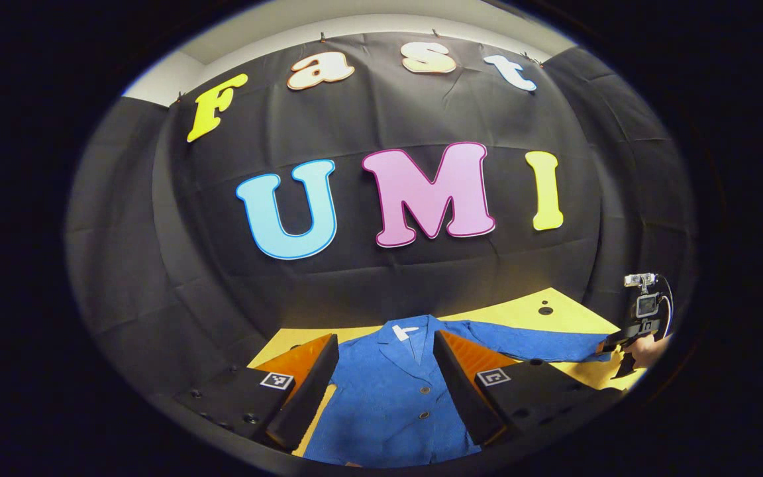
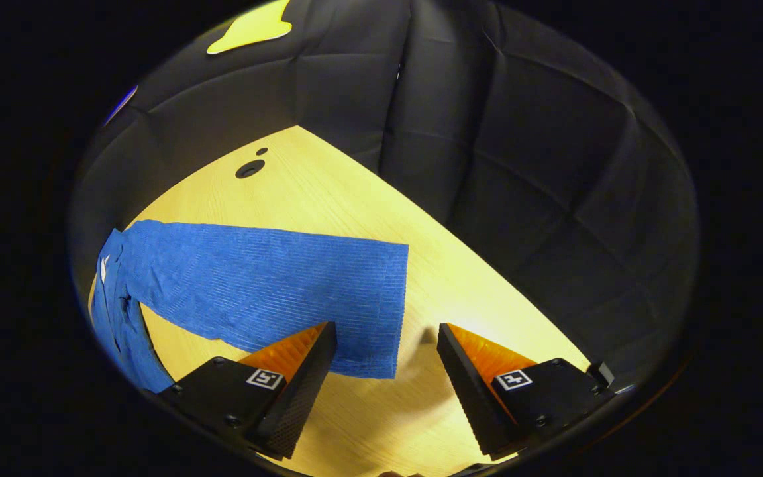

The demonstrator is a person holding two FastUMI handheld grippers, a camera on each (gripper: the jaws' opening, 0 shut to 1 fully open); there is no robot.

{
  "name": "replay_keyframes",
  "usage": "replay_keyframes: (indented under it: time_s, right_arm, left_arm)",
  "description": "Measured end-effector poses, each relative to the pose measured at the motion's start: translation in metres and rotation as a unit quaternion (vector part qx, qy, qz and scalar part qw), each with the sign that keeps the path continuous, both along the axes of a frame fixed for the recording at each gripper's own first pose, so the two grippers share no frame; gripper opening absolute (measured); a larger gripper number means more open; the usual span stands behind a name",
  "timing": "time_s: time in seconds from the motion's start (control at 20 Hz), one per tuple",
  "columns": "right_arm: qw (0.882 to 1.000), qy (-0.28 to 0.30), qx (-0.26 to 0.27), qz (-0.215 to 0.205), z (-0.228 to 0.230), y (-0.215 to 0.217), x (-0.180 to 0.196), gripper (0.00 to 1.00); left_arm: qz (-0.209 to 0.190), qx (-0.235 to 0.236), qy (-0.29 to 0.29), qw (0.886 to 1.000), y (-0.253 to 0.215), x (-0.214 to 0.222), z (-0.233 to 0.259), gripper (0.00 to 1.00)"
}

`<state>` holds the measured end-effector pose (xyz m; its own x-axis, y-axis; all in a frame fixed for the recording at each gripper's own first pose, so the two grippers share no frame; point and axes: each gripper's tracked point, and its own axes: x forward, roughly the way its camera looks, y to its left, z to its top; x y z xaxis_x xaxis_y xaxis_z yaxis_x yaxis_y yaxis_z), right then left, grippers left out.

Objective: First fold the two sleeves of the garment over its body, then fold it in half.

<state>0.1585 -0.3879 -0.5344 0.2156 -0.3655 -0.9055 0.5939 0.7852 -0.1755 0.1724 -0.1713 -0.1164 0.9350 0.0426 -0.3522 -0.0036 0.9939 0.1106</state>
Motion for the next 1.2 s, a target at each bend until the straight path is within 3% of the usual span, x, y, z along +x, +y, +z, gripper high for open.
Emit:
replay_keyframes:
  time_s: [0.2, 0.25, 0.45, 0.6, 0.7, 0.9, 1.05, 1.2]
  right_arm:
    - [1.000, -0.016, 0.015, 0.004, 0.017, -0.011, 0.006, 0.96]
    - [1.000, -0.017, 0.016, 0.009, 0.029, -0.013, 0.008, 0.85]
    - [1.000, -0.015, 0.015, 0.007, 0.020, -0.001, 0.014, 0.14]
    - [0.998, -0.033, 0.037, 0.033, 0.022, 0.016, 0.022, 0.05]
    - [0.998, -0.039, 0.049, 0.032, 0.026, 0.026, 0.027, 0.05]
    - [0.994, -0.105, 0.019, 0.026, 0.071, 0.024, 0.065, 0.05]
    - [0.988, -0.140, 0.015, 0.064, 0.111, 0.041, 0.095, 0.05]
    - [0.980, -0.166, 0.035, 0.103, 0.139, 0.087, 0.127, 0.05]
  left_arm:
    - [0.007, -0.003, 0.005, 1.000, 0.003, 0.002, -0.002, 0.83]
    - [0.007, -0.005, 0.005, 1.000, 0.003, 0.002, -0.003, 0.83]
    - [0.006, -0.011, 0.011, 1.000, 0.008, -0.001, -0.007, 0.83]
    - [0.002, -0.012, 0.015, 1.000, 0.012, -0.004, -0.010, 0.83]
    - [0.000, -0.012, 0.018, 1.000, 0.017, -0.007, -0.009, 0.83]
    - [0.009, -0.013, 0.019, 1.000, 0.033, -0.014, -0.008, 0.82]
    - [0.018, -0.029, 0.022, 0.999, 0.042, -0.020, -0.016, 0.83]
    - [0.033, -0.048, 0.023, 0.998, 0.054, -0.026, -0.019, 0.83]
